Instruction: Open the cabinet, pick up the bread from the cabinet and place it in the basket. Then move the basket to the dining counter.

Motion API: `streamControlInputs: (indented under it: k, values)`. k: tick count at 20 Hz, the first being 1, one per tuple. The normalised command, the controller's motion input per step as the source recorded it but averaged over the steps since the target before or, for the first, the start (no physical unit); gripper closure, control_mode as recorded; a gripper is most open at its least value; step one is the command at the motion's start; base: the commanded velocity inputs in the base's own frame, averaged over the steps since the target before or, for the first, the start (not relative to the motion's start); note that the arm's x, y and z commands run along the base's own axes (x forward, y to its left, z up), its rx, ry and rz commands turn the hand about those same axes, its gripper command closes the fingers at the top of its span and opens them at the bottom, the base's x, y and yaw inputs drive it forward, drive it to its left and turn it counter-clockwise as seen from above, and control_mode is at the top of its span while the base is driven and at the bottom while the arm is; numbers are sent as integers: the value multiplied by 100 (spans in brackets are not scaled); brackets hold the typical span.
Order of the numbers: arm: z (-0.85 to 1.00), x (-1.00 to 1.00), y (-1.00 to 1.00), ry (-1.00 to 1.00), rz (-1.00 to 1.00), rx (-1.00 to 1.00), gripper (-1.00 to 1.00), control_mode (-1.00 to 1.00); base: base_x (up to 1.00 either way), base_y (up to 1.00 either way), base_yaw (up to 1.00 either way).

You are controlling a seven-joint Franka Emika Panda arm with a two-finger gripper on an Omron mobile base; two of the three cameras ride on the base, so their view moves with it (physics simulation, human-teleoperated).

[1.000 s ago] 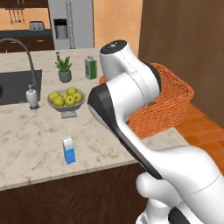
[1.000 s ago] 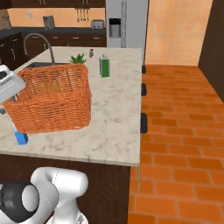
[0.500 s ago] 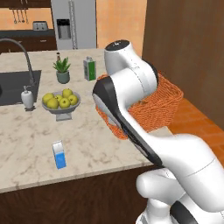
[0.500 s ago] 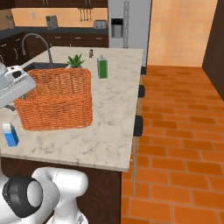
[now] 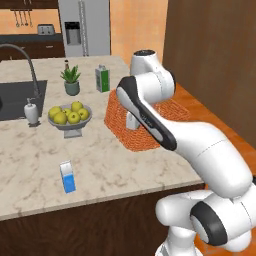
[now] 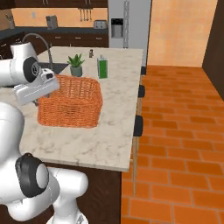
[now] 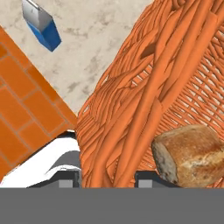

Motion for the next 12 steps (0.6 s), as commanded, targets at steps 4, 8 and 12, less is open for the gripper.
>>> streamControlInputs:
  k: [4, 8, 12]
  values:
    - [-77, 100, -22, 12, 12, 1, 100, -100, 0, 0, 0]
    - [-82, 100, -29, 14, 17, 0, 100, -100, 0, 0, 0]
    - [-79, 98, -14, 10, 7, 0, 100, -100, 0, 0, 0]
